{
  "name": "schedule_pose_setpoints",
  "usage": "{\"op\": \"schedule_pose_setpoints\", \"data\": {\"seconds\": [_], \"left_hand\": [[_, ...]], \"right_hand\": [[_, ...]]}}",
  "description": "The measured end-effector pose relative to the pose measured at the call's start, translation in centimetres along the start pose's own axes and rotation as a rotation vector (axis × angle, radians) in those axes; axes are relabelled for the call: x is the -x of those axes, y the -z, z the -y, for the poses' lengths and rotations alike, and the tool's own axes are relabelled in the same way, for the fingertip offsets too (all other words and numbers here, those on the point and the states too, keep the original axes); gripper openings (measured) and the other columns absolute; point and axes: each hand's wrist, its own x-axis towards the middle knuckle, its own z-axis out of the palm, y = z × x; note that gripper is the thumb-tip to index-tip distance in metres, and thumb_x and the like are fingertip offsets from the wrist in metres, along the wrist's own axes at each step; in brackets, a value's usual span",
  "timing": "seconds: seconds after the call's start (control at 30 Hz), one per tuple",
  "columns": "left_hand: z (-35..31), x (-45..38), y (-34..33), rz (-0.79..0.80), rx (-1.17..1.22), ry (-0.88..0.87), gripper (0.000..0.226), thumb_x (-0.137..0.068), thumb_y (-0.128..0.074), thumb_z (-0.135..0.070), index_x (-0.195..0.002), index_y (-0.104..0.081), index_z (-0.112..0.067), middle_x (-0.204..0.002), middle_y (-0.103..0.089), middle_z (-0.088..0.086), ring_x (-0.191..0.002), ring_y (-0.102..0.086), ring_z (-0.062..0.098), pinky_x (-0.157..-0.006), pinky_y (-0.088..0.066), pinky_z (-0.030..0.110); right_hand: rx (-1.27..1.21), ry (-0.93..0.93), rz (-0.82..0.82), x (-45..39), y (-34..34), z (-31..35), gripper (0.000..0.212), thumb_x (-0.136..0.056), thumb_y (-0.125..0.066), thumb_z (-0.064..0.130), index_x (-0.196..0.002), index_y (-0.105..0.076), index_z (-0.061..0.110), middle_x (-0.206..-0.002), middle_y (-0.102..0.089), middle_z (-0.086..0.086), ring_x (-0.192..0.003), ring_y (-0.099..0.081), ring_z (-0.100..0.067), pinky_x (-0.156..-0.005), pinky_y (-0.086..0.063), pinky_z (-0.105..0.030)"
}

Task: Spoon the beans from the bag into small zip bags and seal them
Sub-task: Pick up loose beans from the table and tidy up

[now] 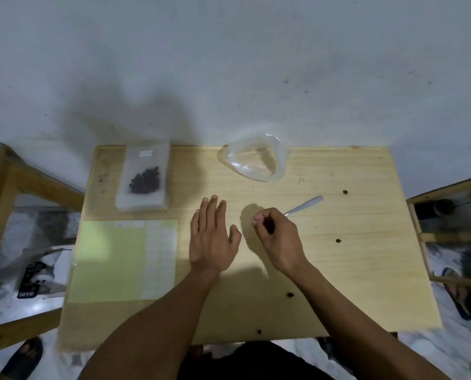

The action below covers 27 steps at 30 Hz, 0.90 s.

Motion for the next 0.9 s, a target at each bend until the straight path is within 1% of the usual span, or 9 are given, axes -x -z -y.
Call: {"op": "schedule_pose_setpoints", "data": {"seconds": [0.1,0.2,0.33,0.43,0.5,0.57,0.63,0.73,0.9], "left_hand": [[0.2,0.0,0.2,0.044,0.012,-0.009,0.063,-0.093,-0.037,-0.041,-0.148,-0.034,-0.011,-0.159,-0.026,0.008,-0.15,-0.013,0.024,-0.121,-0.015,0.043],[0.4,0.0,0.4,0.065,0.05,-0.026,0.062,-0.092,-0.037,-0.04,-0.146,-0.037,-0.009,-0.157,-0.03,0.011,-0.149,-0.018,0.028,-0.12,-0.018,0.044],[1.1,0.5,0.7,0.136,0.111,-0.075,0.062,-0.09,-0.042,-0.035,-0.147,-0.038,-0.009,-0.159,-0.026,0.012,-0.149,-0.016,0.03,-0.121,-0.015,0.047],[1.9,2.1,1.0,0.163,0.108,-0.125,0.066,-0.089,-0.029,-0.041,-0.148,-0.037,-0.012,-0.16,-0.024,0.01,-0.15,-0.014,0.029,-0.121,-0.013,0.046],[2.6,3.6,1.0,0.172,0.106,-0.165,0.069,-0.089,-0.021,-0.044,-0.149,-0.035,-0.013,-0.161,-0.023,0.009,-0.15,-0.013,0.027,-0.122,-0.011,0.046],[3.3,5.0,1.1,0.174,0.104,-0.207,0.068,-0.09,-0.021,-0.044,-0.15,-0.035,-0.014,-0.161,-0.023,0.008,-0.15,-0.013,0.027,-0.122,-0.012,0.046],[4.0,6.0,1.2,0.182,0.096,-0.248,0.067,-0.091,-0.022,-0.044,-0.15,-0.034,-0.015,-0.161,-0.022,0.007,-0.15,-0.012,0.026,-0.122,-0.011,0.045],[4.9,6.4,1.4,0.225,0.092,-0.289,0.07,-0.091,-0.019,-0.048,-0.153,-0.028,-0.016,-0.163,-0.015,0.005,-0.151,-0.005,0.023,-0.122,-0.006,0.044],[5.1,6.3,2.1,0.325,0.077,-0.292,0.073,-0.09,-0.019,-0.052,-0.156,-0.015,-0.019,-0.164,-0.001,0.002,-0.151,0.008,0.021,-0.121,0.004,0.04]], "right_hand": [[-0.069,-0.059,-0.036,2.9,1.2,-0.5,0.002,-0.093,-0.061,0.014,-0.091,-0.062,0.013,-0.078,-0.063,0.006,-0.069,-0.054,-0.002,-0.069,-0.044,-0.016],[-0.056,-0.198,-0.069,5.8,2.5,-1.9,0.009,-0.093,-0.059,0.017,-0.09,-0.067,0.014,-0.072,-0.06,0.01,-0.064,-0.052,-0.004,-0.065,-0.043,-0.021],[-0.137,-0.412,-0.169,10.0,3.7,-4.6,0.018,-0.09,-0.055,0.003,-0.083,-0.07,0.012,-0.077,-0.067,-0.002,-0.07,-0.059,-0.018,-0.069,-0.05,-0.033],[-0.11,-0.509,-0.201,12.6,3.7,-6.6,0.011,-0.089,-0.061,0.009,-0.082,-0.069,0.013,-0.078,-0.07,-0.006,-0.074,-0.063,-0.022,-0.079,-0.055,-0.045],[-0.072,-0.508,-0.203,13.7,3.1,-7.4,0.007,-0.088,-0.065,0.014,-0.082,-0.066,0.018,-0.084,-0.07,-0.003,-0.084,-0.066,-0.023,-0.079,-0.056,-0.043],[0.012,-0.468,-0.208,14.2,2.4,-7.7,0.006,-0.089,-0.066,0.016,-0.088,-0.066,0.023,-0.087,-0.068,0.005,-0.088,-0.064,-0.017,-0.075,-0.048,-0.028],[0.069,-0.411,-0.231,14.4,1.7,-7.5,0.012,-0.089,-0.066,0.016,-0.101,-0.069,0.019,-0.091,-0.066,0.006,-0.09,-0.06,-0.011,-0.078,-0.041,-0.019],[0.113,-0.368,-0.247,14.0,1.0,-7.2,0.019,-0.089,-0.068,0.017,-0.107,-0.069,0.013,-0.093,-0.066,0.001,-0.088,-0.058,-0.012,-0.079,-0.041,-0.019],[0.246,-0.358,-0.224,13.5,0.1,-7.6,0.003,-0.09,-0.063,0.015,-0.089,-0.066,0.016,-0.099,-0.064,-0.008,-0.087,-0.061,-0.021,-0.078,-0.05,-0.032]]}}
